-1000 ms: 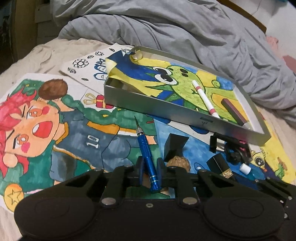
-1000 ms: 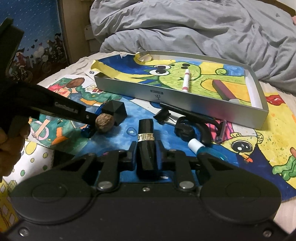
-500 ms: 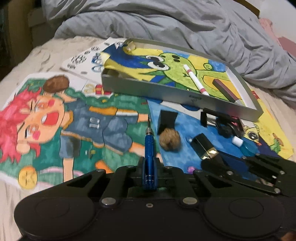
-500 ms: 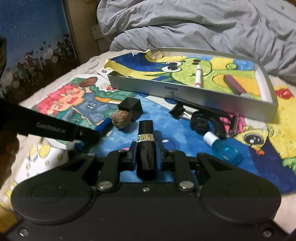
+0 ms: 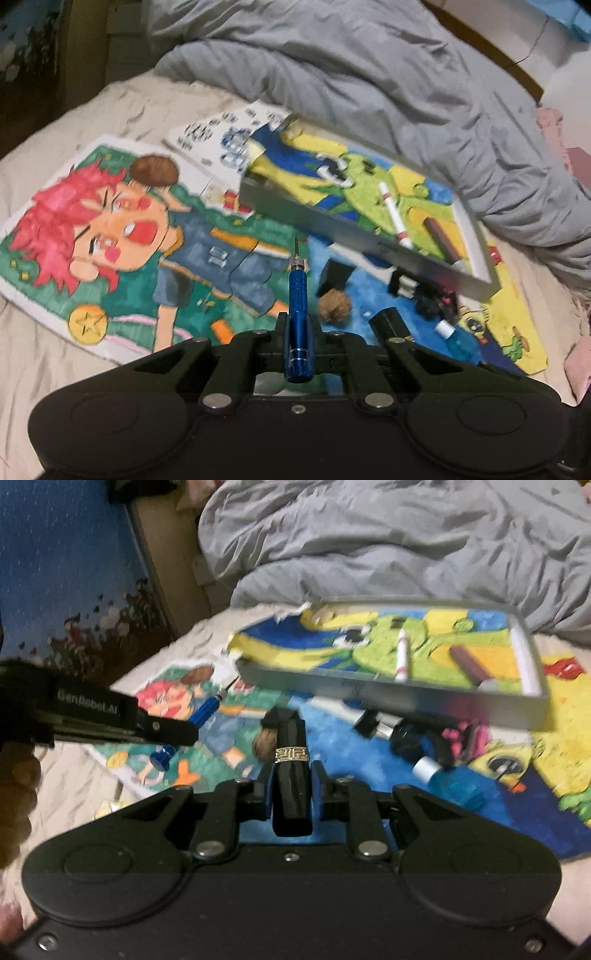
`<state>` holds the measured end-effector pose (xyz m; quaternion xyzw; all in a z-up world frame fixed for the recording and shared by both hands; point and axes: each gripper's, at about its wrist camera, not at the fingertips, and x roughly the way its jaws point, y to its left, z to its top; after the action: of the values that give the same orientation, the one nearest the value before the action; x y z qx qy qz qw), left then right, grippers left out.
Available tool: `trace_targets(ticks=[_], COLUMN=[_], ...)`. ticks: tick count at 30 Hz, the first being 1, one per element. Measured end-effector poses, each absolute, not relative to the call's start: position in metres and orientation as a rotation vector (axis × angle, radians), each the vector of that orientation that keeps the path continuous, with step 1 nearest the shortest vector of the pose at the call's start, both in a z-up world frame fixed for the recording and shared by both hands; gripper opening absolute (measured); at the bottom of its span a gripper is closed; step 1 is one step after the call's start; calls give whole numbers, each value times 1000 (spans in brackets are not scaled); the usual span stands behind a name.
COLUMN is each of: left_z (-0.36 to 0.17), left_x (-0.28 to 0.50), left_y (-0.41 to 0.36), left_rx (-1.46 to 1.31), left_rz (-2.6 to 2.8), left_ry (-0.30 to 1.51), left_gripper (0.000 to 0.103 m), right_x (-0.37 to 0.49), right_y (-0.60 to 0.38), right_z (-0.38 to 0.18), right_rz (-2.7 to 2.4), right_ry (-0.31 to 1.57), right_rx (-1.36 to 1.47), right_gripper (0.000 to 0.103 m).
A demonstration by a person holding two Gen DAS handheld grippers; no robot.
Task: Organize rigid objects
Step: 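Lift the screwdriver with the left tool while the right tool lifts the black lipstick, then carry screwdriver and lipstick over the silver tray and open both tools to drop them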
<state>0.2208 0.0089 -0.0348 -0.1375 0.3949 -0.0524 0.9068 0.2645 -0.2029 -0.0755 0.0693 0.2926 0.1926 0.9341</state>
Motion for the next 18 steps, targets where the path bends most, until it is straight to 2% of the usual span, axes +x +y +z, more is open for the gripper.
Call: trace_targets(ticks=[9,18], left_z=[-10,-16], left_x=[243,304], left_y=[-37,-80], left_rx=[-275,-343], left_rz=[-196,-229], left_ry=[690,625], left_gripper=[8,9], right_x=[282,324], right_y=[-261,-335], right_z=[-32,-40], right_rz=[319,176], right_ry=[466,421], right_rx=[132,221], right_gripper=[14,14])
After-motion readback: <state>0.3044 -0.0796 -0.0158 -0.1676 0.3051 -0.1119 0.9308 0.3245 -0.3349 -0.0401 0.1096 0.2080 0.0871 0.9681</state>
